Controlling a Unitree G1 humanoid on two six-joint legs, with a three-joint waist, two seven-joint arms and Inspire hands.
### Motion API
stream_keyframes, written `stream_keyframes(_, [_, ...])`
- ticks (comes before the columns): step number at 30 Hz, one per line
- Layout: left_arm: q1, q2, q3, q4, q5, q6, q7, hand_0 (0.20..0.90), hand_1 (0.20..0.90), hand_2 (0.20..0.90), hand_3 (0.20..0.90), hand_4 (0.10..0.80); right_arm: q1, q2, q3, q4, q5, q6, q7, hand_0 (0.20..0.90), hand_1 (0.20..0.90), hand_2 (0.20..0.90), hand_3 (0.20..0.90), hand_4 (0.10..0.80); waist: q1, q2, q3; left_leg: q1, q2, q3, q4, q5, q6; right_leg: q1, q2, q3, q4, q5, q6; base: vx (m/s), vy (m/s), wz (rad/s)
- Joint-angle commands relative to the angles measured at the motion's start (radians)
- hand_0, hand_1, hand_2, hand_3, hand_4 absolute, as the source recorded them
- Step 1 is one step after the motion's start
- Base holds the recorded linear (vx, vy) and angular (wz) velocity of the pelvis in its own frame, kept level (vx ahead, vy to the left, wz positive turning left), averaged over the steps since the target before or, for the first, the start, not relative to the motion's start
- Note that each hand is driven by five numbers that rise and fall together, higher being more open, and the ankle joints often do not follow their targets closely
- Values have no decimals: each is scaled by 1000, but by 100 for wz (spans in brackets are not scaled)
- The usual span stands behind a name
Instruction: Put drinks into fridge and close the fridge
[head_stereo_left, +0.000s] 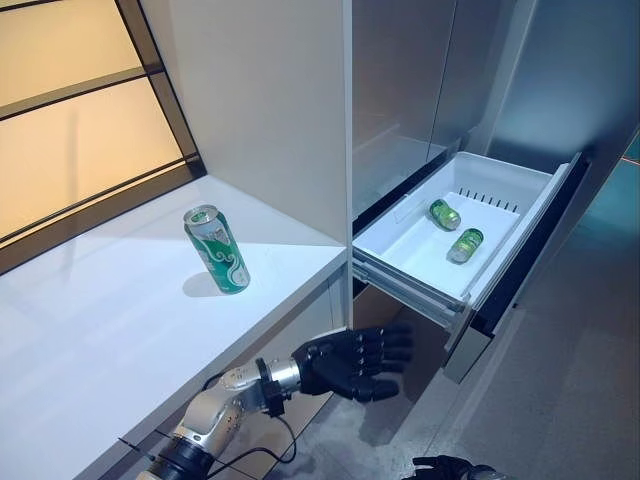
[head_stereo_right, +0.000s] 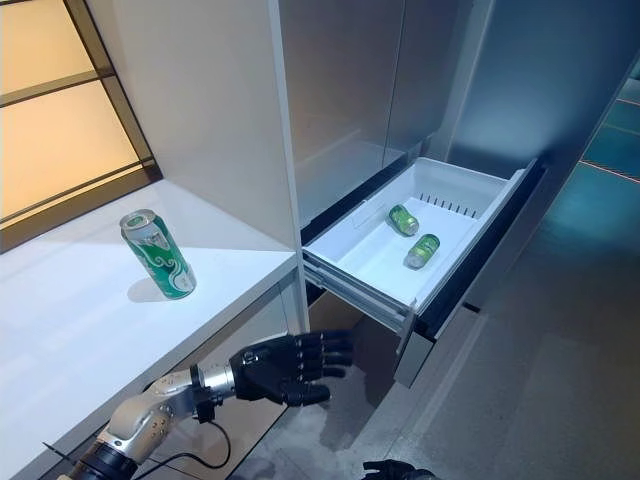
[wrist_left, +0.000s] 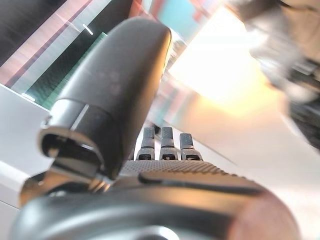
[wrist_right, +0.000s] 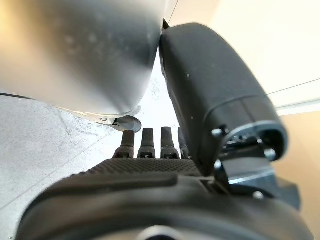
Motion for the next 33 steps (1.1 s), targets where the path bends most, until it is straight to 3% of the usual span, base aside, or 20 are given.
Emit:
stream_keyframes(1, [-143, -60, 125, -136, -257, -118, -1, 900, 900, 900, 900, 800, 32, 34, 61, 83, -38, -7, 4, 900, 900, 900, 900, 800, 2, -37, -17, 2, -22, -2, 7, -47, 21, 25, -27, 0, 28, -23, 42, 32, -26, 1])
stream_keyframes(5, [-180, -47, 187, -212, -300, -296, 91, 900, 900, 900, 900, 800, 49, 54, 86, 75, -13, -5, -19, 900, 900, 900, 900, 800, 5, -43, -25, 9, -22, -14, 5, -50, 20, 37, -26, -3, 22, -27, 38, 8, -9, 0])
stream_keyframes(7, [-196, -37, 240, -243, -274, -447, 185, 900, 900, 900, 900, 800, 59, 64, 92, 80, -5, -13, -27, 900, 900, 900, 900, 800, 9, -48, -30, 10, -23, -23, 4, -51, 19, 43, -26, -7, 19, -31, 35, 0, 0, 0])
stream_keyframes(10, [-212, -7, 321, -273, -134, -654, 302, 900, 900, 900, 900, 800, 68, 76, 94, 89, -1, -20, -34, 900, 900, 900, 900, 800, 21, -55, -37, 10, -23, -37, 4, -50, 18, 49, -25, -14, 18, -36, 32, 20, -20, 7])
stream_keyframes(13, [-212, 11, 384, -316, 48, -757, 397, 900, 900, 900, 900, 800, 70, 88, 96, 100, 4, -26, -41, 900, 900, 900, 900, 800, 36, -62, -44, 6, -22, -52, 2, -47, 15, 53, -23, -22, 17, -44, 26, -5, -16, 14])
stream_keyframes(19, [-228, 48, 421, -347, 168, -730, 547, 900, 900, 900, 900, 800, 56, 92, 103, 107, -2, -16, -40, 900, 900, 900, 900, 800, 57, -68, -50, -9, -25, -77, 0, -30, 12, 46, -26, -41, 23, -42, 22, -13, 1, 13])
stream_keyframes(25, [-216, 70, 411, -310, 156, -661, 597, 900, 900, 900, 900, 800, 37, 85, 109, 95, -5, 0, -31, 900, 900, 900, 900, 800, 76, -66, -46, -10, -26, -93, 0, -35, 8, 57, -29, -62, 20, -52, 23, 7, 19, 10])
stream_keyframes(33, [-181, 111, 443, -213, 172, -632, 691, 900, 900, 900, 900, 800, 21, 65, 102, 84, -19, 20, -12, 900, 900, 900, 900, 800, 95, -62, -47, -17, -28, -101, 0, -28, 1, 62, -35, -81, 17, -54, 25, -7, 23, 8])
